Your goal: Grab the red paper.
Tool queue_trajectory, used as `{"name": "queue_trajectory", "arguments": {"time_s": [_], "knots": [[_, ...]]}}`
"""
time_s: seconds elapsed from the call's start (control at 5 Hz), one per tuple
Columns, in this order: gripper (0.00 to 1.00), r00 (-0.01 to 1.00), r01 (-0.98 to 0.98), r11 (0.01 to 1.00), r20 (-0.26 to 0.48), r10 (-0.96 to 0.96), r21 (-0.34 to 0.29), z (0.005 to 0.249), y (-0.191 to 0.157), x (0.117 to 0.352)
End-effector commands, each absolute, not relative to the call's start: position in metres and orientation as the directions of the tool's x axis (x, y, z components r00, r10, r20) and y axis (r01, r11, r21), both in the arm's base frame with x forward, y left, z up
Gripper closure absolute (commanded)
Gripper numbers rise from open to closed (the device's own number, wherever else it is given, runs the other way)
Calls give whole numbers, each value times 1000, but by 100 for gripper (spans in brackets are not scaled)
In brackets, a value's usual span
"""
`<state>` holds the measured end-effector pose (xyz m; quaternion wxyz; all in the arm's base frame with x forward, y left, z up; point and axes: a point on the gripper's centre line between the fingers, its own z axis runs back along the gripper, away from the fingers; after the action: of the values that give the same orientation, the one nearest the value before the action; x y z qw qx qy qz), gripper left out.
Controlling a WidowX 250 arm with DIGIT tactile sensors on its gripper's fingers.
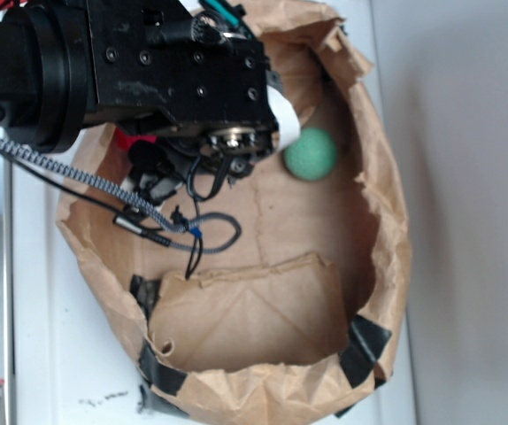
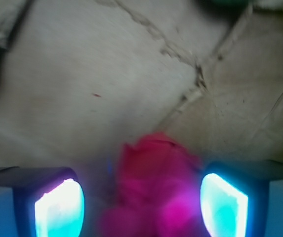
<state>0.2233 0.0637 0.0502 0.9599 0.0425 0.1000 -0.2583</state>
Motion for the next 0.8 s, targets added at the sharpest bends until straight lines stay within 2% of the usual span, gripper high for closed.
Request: {"name": "queue_trajectory", "arguments": {"time_s": [0.0, 0.4, 0.6], "knots": [[100, 866, 468, 882, -226, -445, 56, 31, 73, 216], [100, 872, 468, 881, -197, -448, 68, 42, 76, 228], [100, 890, 451, 892, -100, -446, 36, 84, 73, 232]]}}
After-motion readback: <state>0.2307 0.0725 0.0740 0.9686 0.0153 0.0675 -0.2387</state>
